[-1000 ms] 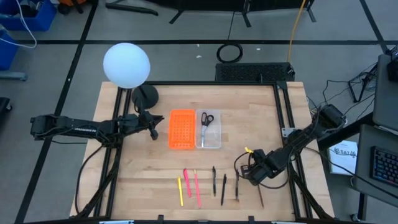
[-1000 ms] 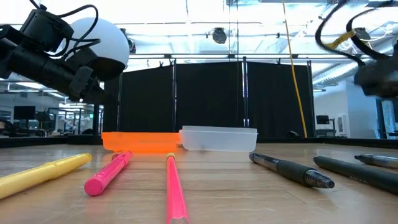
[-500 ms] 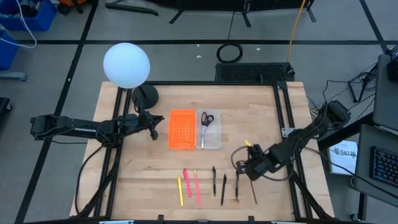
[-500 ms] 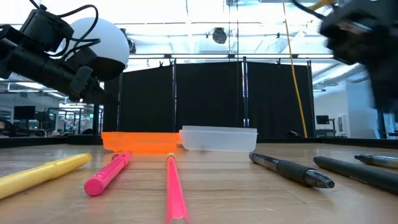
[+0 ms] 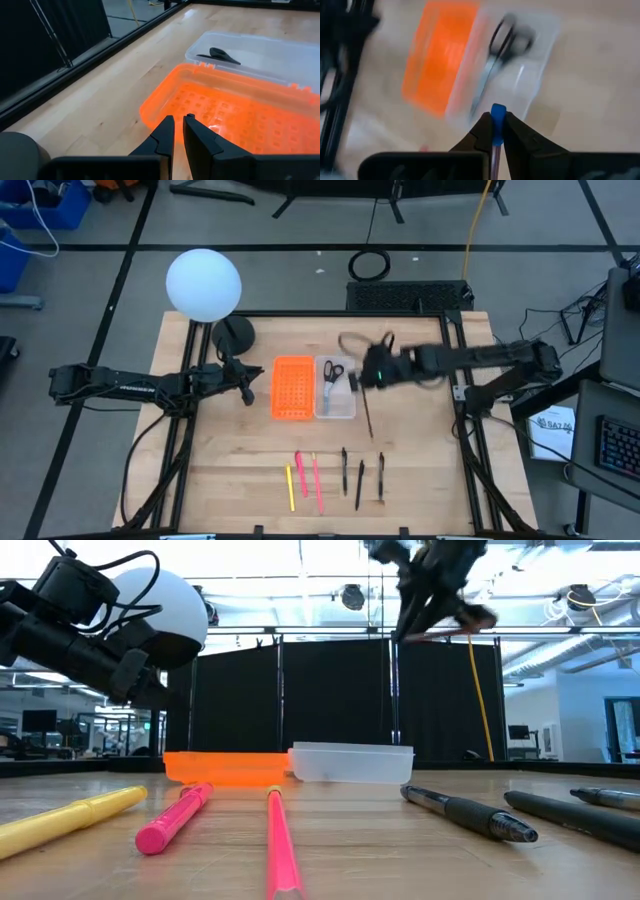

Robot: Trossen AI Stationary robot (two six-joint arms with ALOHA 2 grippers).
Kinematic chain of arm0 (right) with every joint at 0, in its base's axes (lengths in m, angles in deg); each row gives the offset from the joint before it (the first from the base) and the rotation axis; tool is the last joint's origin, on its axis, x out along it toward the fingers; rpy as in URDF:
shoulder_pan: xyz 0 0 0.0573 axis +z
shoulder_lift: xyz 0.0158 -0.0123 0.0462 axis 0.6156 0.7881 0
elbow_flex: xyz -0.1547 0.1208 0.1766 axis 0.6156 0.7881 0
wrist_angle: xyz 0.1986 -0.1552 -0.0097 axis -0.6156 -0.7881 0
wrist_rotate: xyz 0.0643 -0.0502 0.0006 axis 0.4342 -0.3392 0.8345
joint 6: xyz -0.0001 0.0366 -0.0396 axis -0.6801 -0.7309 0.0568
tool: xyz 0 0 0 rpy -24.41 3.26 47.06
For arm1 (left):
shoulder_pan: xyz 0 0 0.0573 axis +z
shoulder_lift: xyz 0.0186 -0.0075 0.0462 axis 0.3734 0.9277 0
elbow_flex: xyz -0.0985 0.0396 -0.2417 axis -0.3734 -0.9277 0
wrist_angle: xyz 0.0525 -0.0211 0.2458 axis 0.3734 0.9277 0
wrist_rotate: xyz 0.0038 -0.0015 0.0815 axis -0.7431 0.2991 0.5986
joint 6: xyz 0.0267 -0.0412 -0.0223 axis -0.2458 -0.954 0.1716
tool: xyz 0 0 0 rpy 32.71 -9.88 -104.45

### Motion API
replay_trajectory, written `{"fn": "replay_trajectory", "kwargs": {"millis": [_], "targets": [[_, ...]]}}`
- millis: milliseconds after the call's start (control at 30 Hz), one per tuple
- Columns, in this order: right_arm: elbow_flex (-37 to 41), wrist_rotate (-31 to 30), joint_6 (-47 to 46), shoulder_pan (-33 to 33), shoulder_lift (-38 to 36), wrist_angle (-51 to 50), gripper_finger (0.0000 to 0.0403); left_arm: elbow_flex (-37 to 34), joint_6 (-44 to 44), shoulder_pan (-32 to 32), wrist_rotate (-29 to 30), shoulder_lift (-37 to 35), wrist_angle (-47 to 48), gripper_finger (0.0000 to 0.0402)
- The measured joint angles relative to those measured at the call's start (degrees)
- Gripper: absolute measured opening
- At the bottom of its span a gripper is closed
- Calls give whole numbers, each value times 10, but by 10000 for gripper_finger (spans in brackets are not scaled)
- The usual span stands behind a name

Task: Pick & place school supplies into a supply box
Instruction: Put the brown pencil into the orange supply box

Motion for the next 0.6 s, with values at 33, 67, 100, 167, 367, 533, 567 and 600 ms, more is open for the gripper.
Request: {"fn": "replay_trajectory", "kwargs": {"millis": [33, 67, 100, 167, 367, 533, 567, 600], "targets": [[2, 8, 11, -22, 1, 3, 17, 0, 0, 0, 0, 0, 3, 44], [3, 19, 20, -44, 6, 6, 17, 0, 0, 0, 0, 0, 5, 44], [3, 29, 28, -64, 11, 7, 17, 0, 0, 0, 0, 0, 6, 44], [4, 43, 42, -98, 25, 15, 17, 0, 0, 0, 0, 0, 6, 44], [4, 115, 85, -147, 86, 179, 17, 0, 2, -1, -5, 0, 7, 44], [-43, 158, 109, -157, 163, 229, 17, 0, 14, -1, -4, 0, 6, 44], [-62, 163, 118, -158, 182, 216, 17, 0, 14, -1, -4, 0, 7, 44], [-84, 163, 128, -158, 200, 193, 18, 0, 15, -1, -4, 0, 6, 44]]}}
